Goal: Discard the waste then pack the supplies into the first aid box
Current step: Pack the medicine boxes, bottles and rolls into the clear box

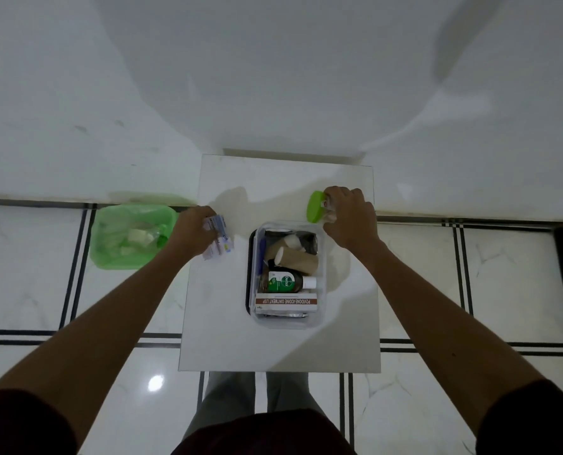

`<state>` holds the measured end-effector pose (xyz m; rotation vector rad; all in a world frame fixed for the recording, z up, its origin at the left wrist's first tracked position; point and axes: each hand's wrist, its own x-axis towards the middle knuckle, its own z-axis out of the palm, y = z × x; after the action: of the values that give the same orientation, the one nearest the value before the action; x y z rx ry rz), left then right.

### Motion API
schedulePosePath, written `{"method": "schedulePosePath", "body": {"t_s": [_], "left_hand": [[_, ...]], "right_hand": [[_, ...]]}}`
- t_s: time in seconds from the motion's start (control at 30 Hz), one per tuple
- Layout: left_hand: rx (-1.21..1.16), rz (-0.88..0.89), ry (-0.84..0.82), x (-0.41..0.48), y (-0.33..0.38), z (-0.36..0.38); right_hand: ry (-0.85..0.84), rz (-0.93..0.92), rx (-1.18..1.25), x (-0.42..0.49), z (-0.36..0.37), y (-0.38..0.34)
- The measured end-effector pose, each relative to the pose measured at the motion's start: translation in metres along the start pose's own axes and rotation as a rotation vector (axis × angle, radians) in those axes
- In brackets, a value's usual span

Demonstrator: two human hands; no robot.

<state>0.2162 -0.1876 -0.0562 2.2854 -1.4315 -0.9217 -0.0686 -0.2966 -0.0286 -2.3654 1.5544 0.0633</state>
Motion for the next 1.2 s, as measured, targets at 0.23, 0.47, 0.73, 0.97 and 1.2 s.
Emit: {"method": "schedulePosePath", "body": {"t_s": [0.23,0.47,0.73,0.97,1.2], "left_hand": [[-0.161,0.0,0.09,-0.026,0.004,-0.012],[-0.169,0.103,0.384,-0.075,0.041,-0.033],[-0.391,0.104,0.003,-0.142,0.094,0.023],[-0.207,0.0,0.141,-0.144,0.093,0.068],[0.417,0.032,0.363,-0.141,0.088,0.071]], "right_hand": [[0.108,0.021,0.033,-0.023,-0.019,-0.008],[0.235,0.037,0.092,-0.049,-0.044,-0.027],[0.175,-0.204,0.225,-0.079,-0.046,-0.064],[0.154,-0.21,0.122,-0.072,-0.01,-0.061],[0.071,-0.147,0.182,-0.068,-0.008,-0.061]]}}
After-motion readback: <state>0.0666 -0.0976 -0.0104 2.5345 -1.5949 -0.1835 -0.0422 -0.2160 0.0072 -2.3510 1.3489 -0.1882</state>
